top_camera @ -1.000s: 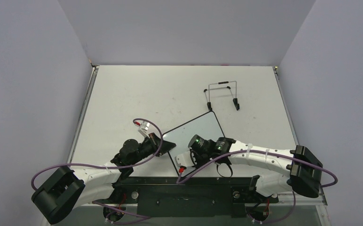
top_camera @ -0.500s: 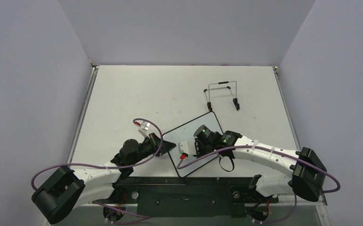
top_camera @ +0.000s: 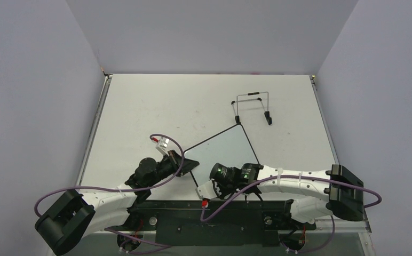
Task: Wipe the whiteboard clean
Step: Erase the whiteboard at the center of the board.
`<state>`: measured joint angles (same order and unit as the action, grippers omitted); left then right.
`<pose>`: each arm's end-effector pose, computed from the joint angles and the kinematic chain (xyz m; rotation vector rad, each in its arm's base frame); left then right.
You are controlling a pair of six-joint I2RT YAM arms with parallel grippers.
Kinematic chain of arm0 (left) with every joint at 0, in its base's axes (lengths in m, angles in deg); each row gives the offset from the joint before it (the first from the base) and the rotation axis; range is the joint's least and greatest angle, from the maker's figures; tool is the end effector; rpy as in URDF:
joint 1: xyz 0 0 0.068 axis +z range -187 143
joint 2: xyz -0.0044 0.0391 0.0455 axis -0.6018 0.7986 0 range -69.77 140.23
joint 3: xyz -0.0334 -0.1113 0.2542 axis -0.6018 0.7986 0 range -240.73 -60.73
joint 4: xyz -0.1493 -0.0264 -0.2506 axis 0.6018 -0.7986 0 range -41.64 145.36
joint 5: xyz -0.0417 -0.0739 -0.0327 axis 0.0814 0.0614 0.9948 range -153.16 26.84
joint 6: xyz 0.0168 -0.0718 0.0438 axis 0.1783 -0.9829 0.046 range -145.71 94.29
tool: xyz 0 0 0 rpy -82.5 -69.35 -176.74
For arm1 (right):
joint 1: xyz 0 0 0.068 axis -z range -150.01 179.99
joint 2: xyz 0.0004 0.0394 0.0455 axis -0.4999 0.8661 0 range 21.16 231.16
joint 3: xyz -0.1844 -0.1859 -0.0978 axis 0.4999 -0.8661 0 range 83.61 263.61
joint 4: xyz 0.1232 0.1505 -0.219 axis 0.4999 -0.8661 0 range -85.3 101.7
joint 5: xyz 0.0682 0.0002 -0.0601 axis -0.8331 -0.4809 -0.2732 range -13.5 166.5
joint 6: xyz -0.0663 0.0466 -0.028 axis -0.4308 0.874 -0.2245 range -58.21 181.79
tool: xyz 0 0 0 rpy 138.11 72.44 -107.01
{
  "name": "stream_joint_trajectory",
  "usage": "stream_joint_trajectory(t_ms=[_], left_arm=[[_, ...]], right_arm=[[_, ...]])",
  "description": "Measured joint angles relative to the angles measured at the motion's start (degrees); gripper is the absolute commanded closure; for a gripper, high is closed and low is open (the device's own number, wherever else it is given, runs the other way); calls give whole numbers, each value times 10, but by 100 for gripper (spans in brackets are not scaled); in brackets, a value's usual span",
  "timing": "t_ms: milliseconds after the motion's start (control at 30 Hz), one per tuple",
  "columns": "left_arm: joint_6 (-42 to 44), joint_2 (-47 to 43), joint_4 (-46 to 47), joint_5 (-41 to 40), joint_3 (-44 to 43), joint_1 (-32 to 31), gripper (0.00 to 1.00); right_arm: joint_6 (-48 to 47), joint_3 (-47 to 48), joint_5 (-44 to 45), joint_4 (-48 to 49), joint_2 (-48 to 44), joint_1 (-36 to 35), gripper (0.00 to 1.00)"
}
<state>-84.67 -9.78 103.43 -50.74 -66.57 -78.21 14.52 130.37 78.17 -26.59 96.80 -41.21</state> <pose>0.1722 -0.1725 0.1419 -0.1094 1.9070 -1.4441 0.0935 0.2677 0.1563 -2.3544 1.4109 0.0758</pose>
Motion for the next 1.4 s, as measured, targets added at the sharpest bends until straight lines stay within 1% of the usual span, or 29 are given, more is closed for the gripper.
stream_joint_trajectory(t_ms=[200, 300, 433, 567, 733, 833, 967, 1067, 1167, 1267, 1400], left_arm=[[3, -1, -4, -7, 0, 0, 100], [2, -1, -7, -7, 0, 0, 100], [2, -4, -10, -6, 1, 0, 100], [0, -4, -10, -6, 1, 0, 100], [1, -9, -12, -6, 1, 0, 100], [2, -11, -14, -7, 1, 0, 100], [3, -11, -17, -9, 1, 0, 100], [3, -11, -17, -12, 1, 0, 100], [2, -11, -16, -9, 1, 0, 100], [1, -11, -16, -6, 2, 0, 100], [1, -19, -18, -6, 6, 0, 100]], right_arm=[[18, 0, 86, 39, 2, 43, 100], [26, 0, 102, 50, 2, 54, 100], [24, 0, 90, 43, -1, 43, 100], [12, 0, 38, 21, -2, 3, 100], [2, -1, 22, 9, 3, -35, 100], [2, -4, 35, 13, 4, -25, 100], [6, -4, 50, 21, 4, 32, 100], [10, -4, 53, 21, 0, 58, 100], [9, -6, 32, 17, -8, 54, 100], [4, -12, 6, 11, -11, 31, 100], [2, -15, -4, 8, -11, 19, 100]])
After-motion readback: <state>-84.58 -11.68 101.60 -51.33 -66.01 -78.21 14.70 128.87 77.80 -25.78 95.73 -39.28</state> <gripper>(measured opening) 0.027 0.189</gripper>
